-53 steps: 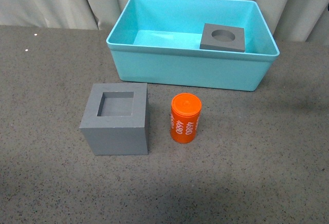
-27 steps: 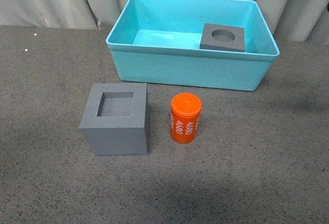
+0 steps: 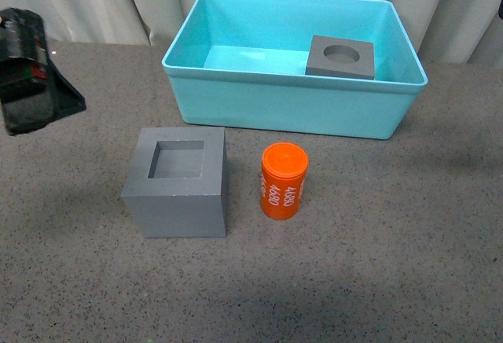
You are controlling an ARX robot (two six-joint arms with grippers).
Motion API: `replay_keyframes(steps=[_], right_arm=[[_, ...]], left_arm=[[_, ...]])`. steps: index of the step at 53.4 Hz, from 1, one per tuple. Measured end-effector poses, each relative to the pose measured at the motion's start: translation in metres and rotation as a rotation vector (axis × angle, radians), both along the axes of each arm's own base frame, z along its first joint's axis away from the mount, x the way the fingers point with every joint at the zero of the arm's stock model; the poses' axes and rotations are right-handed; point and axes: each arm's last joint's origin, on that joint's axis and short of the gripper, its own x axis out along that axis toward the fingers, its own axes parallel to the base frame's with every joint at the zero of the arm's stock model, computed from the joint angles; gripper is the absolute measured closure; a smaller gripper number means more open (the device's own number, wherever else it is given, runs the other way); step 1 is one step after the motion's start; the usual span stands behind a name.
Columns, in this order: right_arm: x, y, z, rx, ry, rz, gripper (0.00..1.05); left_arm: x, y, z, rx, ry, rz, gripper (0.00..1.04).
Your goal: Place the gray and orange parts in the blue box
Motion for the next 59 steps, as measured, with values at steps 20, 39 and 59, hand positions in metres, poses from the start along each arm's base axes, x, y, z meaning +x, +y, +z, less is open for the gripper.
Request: replay_keyframes(steps=[20, 39, 59], right_arm=[[0.000, 0.000, 0.000, 0.000, 0.000, 0.000, 0.10], [0.000, 0.000, 0.000, 0.000, 0.000, 0.000, 0.10], [0.000, 0.000, 0.000, 0.000, 0.000, 0.000, 0.10]], left_arm=[[0.026, -0.040, -0.021, 0.026, 0.095, -0.130, 0.07], [0.037, -0.050, -0.037, 0.049, 0.150, -0.137, 0.07], [0.048, -0.061, -0.054, 0.094, 0.178, -0.129, 0.43]])
